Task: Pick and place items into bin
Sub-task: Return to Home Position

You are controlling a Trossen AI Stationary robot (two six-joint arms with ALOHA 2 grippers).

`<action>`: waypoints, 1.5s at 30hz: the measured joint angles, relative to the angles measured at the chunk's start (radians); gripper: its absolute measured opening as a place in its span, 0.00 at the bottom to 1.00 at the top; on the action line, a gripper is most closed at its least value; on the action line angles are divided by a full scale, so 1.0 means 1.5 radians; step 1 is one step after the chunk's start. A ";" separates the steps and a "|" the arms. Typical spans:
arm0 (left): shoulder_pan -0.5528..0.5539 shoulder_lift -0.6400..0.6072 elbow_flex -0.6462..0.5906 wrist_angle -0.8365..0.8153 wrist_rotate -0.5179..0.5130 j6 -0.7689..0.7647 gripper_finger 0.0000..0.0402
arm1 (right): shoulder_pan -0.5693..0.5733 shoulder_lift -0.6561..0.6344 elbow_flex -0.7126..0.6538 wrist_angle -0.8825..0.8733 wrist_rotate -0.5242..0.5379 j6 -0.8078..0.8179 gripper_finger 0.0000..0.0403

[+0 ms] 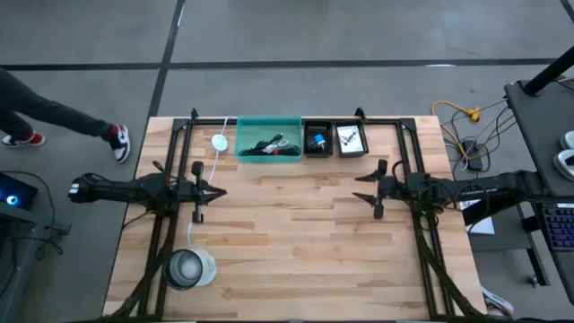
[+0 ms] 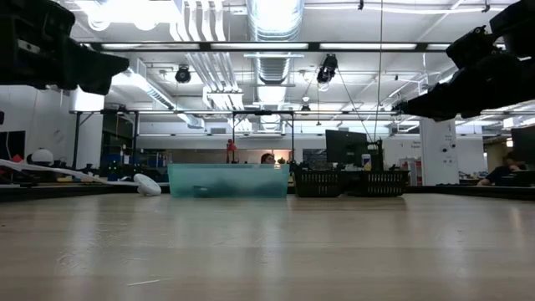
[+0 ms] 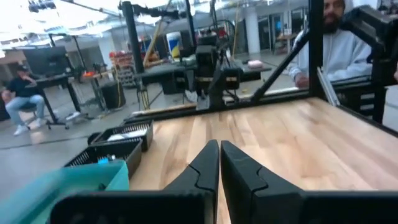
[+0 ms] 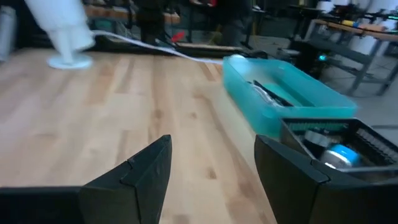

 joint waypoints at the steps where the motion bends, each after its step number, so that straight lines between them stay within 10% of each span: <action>1: 0.000 -0.001 0.000 0.005 0.000 0.000 0.00 | 0.000 0.000 0.000 0.004 -0.013 0.007 0.53; 11: 0.000 -0.021 0.001 0.003 0.000 -0.001 0.00 | 0.000 -0.001 0.000 0.045 -0.110 0.034 0.48; 21: 0.000 -0.014 0.001 0.000 0.000 -0.002 0.00 | 0.010 -0.006 0.000 0.048 -0.188 0.049 0.05; 45: 0.000 -0.029 0.002 -0.056 -0.003 -0.055 0.00 | 0.024 -0.290 0.001 -0.163 -0.153 0.047 0.02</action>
